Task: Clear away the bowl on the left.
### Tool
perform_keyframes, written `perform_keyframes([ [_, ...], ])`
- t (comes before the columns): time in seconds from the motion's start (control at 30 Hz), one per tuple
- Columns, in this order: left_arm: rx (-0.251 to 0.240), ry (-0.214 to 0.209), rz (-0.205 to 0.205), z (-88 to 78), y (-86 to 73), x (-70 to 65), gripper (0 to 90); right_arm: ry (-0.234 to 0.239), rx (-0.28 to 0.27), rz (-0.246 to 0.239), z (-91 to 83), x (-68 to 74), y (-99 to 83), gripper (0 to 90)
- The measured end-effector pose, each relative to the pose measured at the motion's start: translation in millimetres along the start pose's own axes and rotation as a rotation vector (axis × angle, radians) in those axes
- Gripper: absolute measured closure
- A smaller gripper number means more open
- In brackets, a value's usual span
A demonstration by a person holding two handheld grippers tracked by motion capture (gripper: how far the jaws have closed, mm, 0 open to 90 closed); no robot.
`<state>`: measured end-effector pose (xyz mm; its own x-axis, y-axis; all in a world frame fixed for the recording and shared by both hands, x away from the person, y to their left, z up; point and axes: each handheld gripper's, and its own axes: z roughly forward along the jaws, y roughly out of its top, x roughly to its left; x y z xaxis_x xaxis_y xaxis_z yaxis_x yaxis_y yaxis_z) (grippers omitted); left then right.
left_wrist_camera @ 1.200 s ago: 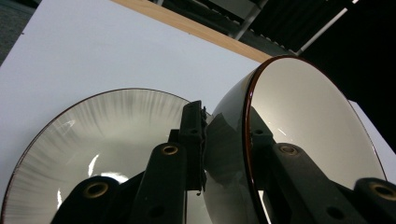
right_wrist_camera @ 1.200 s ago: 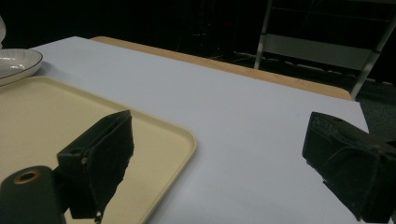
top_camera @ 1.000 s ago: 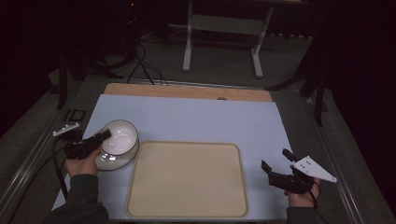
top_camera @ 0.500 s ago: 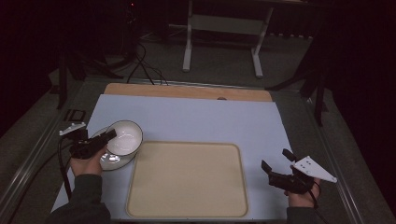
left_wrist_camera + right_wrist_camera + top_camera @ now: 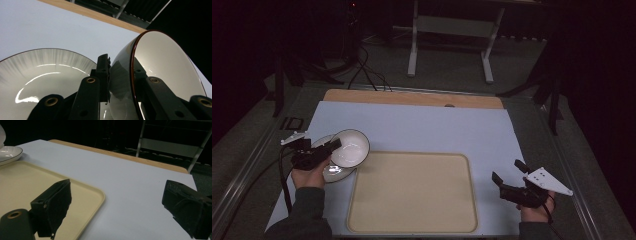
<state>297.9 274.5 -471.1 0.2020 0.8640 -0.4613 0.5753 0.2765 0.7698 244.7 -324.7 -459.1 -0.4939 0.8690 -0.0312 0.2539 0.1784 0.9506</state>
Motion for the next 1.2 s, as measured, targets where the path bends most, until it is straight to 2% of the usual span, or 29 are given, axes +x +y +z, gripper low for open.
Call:
perform_keyframes([
  [1.2,0.047,-0.066,0.072,16.2,-7.3,-30.0,76.2,-0.001,0.004,-0.003,0.2,0.2,-0.1,8.7],
])
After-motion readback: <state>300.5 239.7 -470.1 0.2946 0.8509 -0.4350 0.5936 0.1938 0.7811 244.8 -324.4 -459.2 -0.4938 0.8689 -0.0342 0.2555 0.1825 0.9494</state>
